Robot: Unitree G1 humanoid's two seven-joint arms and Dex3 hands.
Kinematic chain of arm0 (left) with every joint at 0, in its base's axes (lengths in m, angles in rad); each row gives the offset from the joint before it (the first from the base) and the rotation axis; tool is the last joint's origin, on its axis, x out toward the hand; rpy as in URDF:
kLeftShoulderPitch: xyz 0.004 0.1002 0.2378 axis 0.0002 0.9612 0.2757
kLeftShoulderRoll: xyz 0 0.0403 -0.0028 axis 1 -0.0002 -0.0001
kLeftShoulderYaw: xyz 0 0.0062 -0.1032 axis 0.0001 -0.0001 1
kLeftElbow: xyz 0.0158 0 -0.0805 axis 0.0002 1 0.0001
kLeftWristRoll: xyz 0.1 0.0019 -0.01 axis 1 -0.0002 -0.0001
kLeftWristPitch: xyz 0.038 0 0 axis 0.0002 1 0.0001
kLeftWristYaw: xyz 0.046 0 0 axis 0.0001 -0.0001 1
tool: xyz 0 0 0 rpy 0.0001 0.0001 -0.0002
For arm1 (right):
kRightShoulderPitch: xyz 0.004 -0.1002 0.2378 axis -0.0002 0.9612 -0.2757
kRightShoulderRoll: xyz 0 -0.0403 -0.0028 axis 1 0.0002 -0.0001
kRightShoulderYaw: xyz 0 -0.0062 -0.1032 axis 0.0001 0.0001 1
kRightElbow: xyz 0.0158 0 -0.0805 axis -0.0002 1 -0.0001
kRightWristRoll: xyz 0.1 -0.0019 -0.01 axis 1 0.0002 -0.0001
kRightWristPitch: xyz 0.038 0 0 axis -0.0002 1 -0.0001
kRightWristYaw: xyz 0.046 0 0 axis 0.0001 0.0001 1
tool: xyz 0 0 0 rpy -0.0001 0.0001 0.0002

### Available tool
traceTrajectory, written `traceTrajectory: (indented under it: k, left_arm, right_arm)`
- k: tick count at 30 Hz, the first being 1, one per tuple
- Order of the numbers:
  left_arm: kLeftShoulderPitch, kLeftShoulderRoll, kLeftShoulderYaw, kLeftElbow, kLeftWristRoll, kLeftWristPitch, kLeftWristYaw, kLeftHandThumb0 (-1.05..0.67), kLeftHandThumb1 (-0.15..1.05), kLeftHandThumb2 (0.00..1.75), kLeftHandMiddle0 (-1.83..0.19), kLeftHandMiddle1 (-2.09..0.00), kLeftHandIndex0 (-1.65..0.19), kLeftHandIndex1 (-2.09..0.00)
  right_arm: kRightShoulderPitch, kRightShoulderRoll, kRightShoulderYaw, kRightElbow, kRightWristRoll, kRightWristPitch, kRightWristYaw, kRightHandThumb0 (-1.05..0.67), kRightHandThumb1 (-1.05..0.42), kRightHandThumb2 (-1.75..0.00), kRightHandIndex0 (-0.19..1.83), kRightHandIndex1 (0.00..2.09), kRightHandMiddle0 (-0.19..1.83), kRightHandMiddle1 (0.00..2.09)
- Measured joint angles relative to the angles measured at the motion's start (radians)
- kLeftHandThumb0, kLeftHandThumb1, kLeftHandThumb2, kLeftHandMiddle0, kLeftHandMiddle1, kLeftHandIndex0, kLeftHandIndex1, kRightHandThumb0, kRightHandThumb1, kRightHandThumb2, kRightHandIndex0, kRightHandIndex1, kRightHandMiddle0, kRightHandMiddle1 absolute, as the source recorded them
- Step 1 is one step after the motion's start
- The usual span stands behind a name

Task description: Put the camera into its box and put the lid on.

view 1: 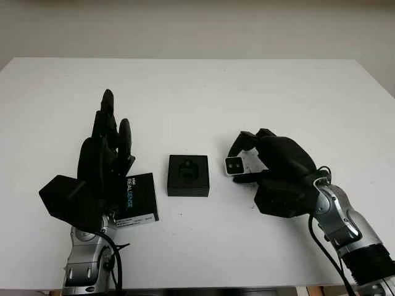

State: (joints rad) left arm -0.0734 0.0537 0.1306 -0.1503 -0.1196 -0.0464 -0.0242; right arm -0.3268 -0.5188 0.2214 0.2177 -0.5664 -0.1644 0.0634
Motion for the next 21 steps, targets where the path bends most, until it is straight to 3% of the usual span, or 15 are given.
traceTrajectory:
  k: [7,21]
  left_arm:
    - [0.000,0.000,0.000,0.000,0.001,0.000,0.001,-0.59,1.05,0.55,-0.01,-0.06,0.00,-0.06]
    - [0.002,0.000,0.000,0.000,0.000,0.000,0.001,-0.59,1.05,0.55,-0.01,-0.05,0.00,-0.05]
  right_arm:
    - [0.000,0.031,-0.036,0.007,0.095,0.016,0.024,-0.30,-0.94,-0.05,0.12,0.95,0.37,1.56]
    - [-0.003,0.093,-0.121,-0.051,0.283,0.121,0.130,-0.33,-0.97,-0.05,0.13,0.68,0.34,1.59]
